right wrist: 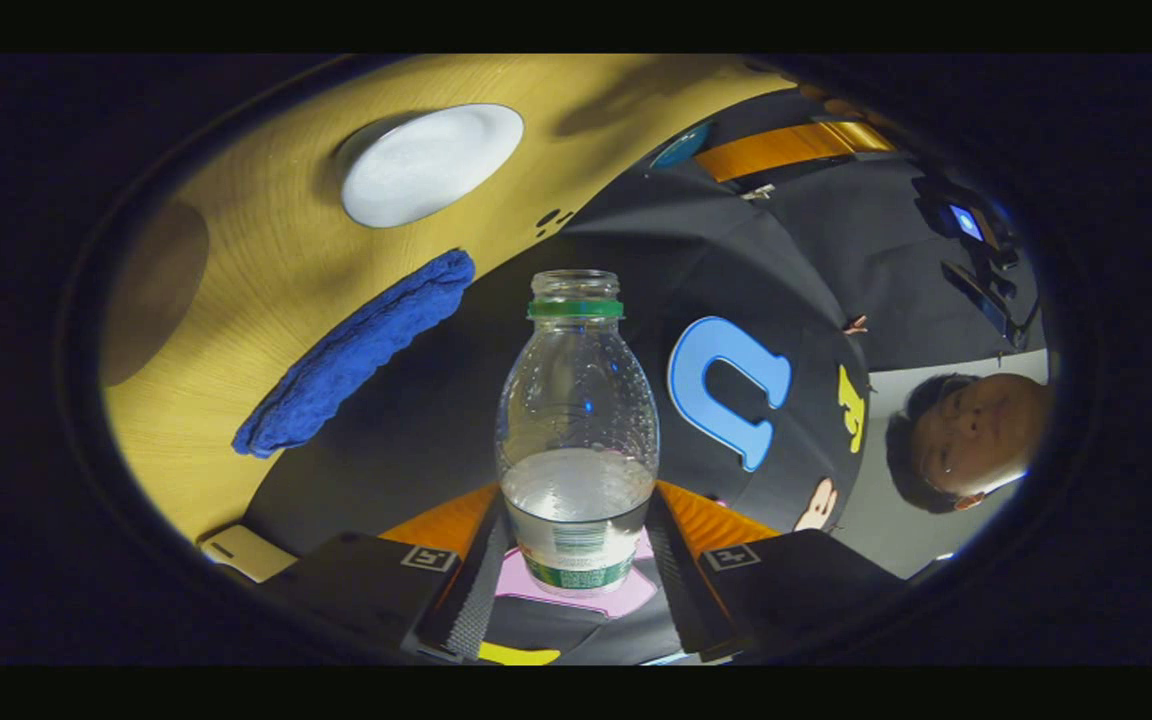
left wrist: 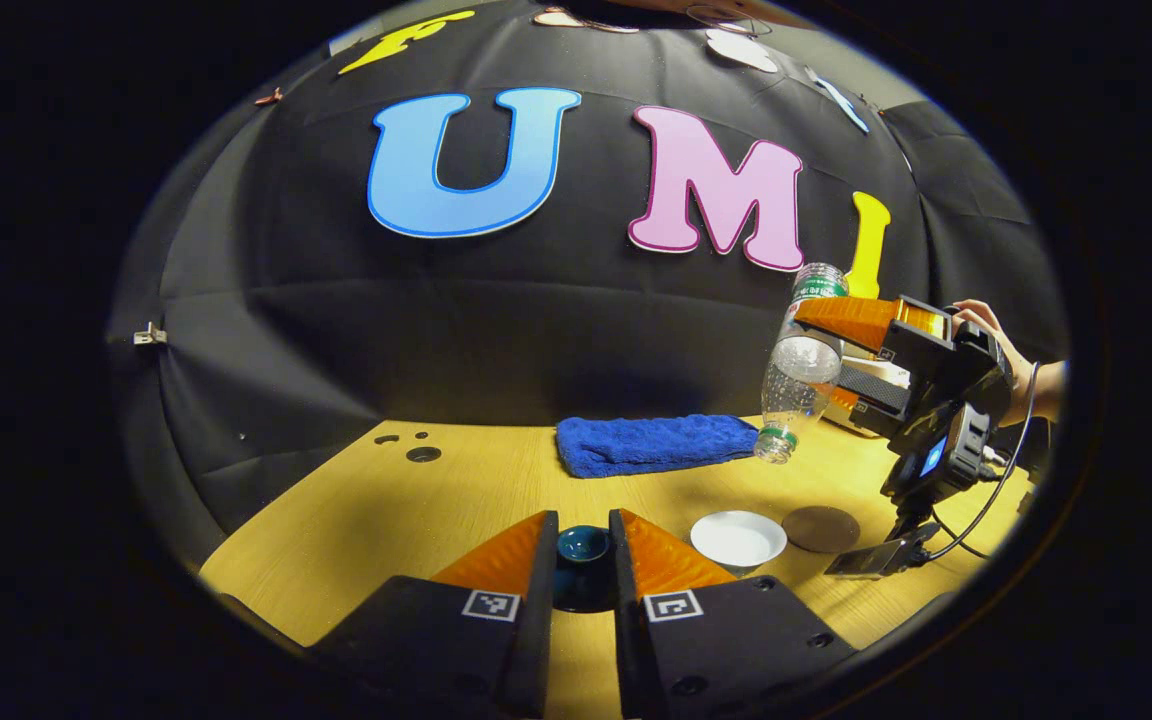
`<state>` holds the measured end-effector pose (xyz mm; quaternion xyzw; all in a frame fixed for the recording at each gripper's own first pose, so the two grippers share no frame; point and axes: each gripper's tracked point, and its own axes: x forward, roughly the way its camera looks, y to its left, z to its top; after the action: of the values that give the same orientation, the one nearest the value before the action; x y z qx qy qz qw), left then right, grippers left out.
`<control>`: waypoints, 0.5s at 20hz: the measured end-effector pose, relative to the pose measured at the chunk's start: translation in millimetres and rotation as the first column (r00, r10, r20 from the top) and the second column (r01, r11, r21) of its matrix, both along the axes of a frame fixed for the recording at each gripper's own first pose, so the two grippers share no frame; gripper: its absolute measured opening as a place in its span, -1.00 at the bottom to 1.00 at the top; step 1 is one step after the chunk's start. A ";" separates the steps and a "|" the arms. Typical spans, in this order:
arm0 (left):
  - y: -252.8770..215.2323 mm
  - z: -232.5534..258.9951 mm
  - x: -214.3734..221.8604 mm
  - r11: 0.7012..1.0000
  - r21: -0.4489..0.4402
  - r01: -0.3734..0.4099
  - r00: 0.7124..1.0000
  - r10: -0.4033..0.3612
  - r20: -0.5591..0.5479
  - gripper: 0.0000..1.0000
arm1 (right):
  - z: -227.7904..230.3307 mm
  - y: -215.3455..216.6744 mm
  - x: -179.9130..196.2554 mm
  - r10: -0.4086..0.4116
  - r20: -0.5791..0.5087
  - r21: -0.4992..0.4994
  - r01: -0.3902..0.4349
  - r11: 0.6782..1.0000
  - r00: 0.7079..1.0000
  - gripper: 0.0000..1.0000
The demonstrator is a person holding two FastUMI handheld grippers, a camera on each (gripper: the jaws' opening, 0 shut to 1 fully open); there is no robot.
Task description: Open the teacup lid with one hand, grasp the water bottle and pour water into the teacup with the other hand; after pouring, place the water bottle on the coaster and then close the teacup lid.
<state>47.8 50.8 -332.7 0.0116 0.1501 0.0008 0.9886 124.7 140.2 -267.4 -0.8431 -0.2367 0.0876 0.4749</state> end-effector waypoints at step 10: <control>-6.3 -0.9 2.1 1.000 0.002 0.012 1.000 -0.012 -0.005 -0.39 | -83.3 -27.4 -11.8 -0.050 -0.648 0.528 0.496 0.689 0.760 0.48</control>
<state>49.9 44.5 -333.6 0.0134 0.1526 -0.0051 0.9882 113.0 112.8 -350.7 -0.5687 0.0429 0.1756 0.8024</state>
